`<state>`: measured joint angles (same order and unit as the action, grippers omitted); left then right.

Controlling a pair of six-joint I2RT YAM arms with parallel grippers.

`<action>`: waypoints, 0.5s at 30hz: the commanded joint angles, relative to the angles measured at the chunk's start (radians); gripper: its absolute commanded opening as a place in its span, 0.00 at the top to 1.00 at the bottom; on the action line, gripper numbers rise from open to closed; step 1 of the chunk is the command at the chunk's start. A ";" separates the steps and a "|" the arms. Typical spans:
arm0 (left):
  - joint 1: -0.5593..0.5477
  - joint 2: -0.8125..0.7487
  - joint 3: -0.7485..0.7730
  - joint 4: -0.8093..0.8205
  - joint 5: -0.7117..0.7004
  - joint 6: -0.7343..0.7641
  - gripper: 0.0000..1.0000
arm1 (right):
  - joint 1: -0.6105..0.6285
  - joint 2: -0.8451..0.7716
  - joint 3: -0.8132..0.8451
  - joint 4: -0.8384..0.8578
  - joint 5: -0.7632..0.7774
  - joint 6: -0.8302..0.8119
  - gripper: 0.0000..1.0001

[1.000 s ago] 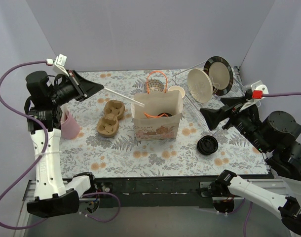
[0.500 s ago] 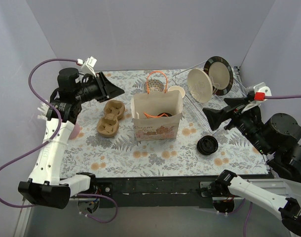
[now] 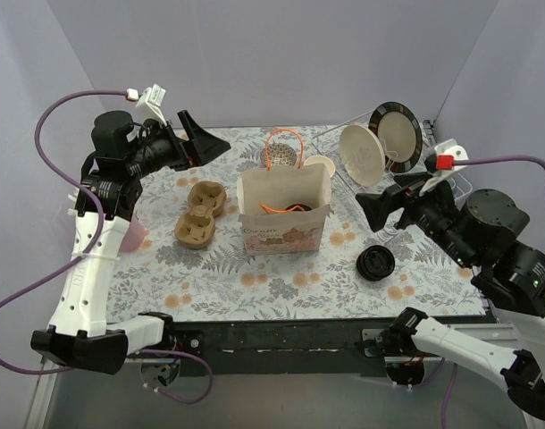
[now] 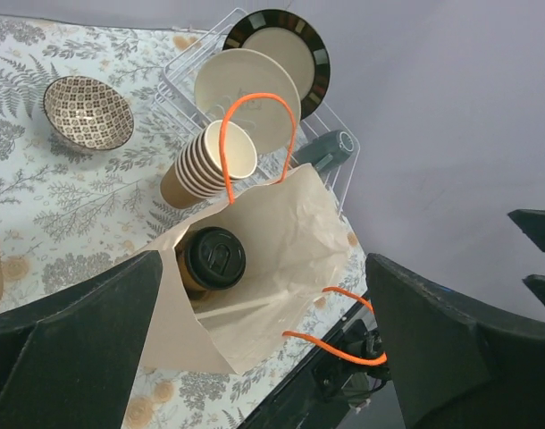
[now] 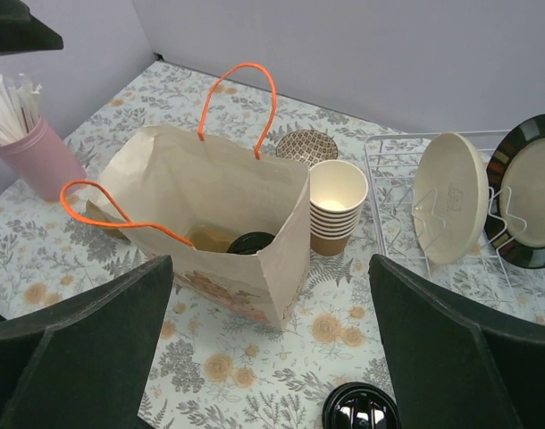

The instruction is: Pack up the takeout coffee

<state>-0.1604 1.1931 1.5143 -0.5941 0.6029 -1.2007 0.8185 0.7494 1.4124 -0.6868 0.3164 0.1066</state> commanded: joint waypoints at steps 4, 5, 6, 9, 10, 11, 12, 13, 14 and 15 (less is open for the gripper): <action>-0.004 -0.226 -0.115 0.201 0.025 -0.023 0.02 | -0.004 0.094 0.109 0.004 -0.025 0.131 0.02; -0.002 -0.259 -0.147 0.227 0.015 -0.028 0.02 | -0.004 0.123 0.129 -0.020 -0.001 0.157 0.01; -0.004 -0.289 -0.182 0.253 -0.009 -0.030 0.02 | -0.002 0.140 0.170 -0.040 0.010 0.204 0.01; -0.004 -0.401 -0.272 0.321 -0.035 -0.034 0.02 | -0.002 0.209 0.232 -0.117 0.039 0.273 0.01; -0.004 -0.420 -0.295 0.326 -0.038 -0.031 0.02 | -0.004 0.220 0.235 -0.128 0.039 0.318 0.02; -0.004 -0.447 -0.302 0.323 -0.040 -0.030 0.02 | -0.004 0.231 0.234 -0.131 0.030 0.333 0.02; -0.002 -0.460 -0.308 0.317 -0.040 -0.034 0.02 | -0.004 0.232 0.224 -0.116 0.021 0.346 0.01; -0.002 -0.467 -0.313 0.304 -0.031 -0.034 0.02 | -0.004 0.222 0.197 -0.094 -0.002 0.372 0.01; -0.004 -0.477 -0.319 0.298 -0.028 -0.037 0.02 | -0.004 0.211 0.172 -0.071 -0.013 0.378 0.02; -0.002 -0.495 -0.322 0.289 -0.025 -0.039 0.02 | -0.002 0.197 0.145 -0.007 -0.023 0.383 0.02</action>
<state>-0.1604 0.7143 1.2182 -0.3172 0.5869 -1.2358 0.8185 0.9768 1.6035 -0.7677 0.3141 0.3927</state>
